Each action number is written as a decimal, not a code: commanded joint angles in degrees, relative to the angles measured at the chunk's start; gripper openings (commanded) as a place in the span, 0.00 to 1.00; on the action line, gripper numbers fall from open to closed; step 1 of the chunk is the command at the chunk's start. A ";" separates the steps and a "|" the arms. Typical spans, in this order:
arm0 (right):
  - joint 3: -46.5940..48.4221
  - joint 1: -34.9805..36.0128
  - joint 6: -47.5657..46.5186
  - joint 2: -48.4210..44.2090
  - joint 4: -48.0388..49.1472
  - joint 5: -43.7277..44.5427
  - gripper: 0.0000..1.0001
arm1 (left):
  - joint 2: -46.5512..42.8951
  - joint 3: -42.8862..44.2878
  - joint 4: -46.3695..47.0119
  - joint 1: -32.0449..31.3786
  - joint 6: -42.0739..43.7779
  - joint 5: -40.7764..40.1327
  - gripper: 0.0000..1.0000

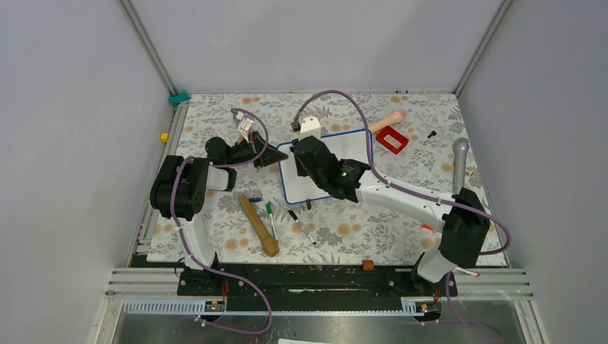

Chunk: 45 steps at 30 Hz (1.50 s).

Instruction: Write a sentence on the whiteboard

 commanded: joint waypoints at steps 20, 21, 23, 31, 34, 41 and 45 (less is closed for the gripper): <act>6.74 0.07 0.11 3.41 -4.18 2.40 0.00 | 0.98 -0.11 3.75 -0.57 5.69 4.13 0.00; 7.00 0.07 0.22 3.65 -4.47 2.58 0.00 | 0.98 -0.11 3.76 -0.61 5.70 -0.60 0.00; 7.34 0.08 0.22 3.86 -4.82 2.77 0.00 | 0.98 -0.09 3.75 -0.60 5.71 4.05 0.00; 7.59 0.10 0.75 4.08 -5.14 4.13 0.00 | 0.97 -0.11 3.76 -0.61 5.71 4.11 0.00; 7.89 -0.02 0.78 4.27 -5.47 4.13 0.00 | 0.94 -0.11 3.75 -0.61 5.71 4.08 0.00; 8.48 -0.02 0.51 4.76 -5.69 3.97 0.00 | 1.07 -0.11 3.68 -0.61 5.71 4.06 0.00; 9.00 -0.02 0.52 5.09 -6.23 3.90 0.00 | 1.04 -0.11 3.76 -0.56 5.71 4.05 0.00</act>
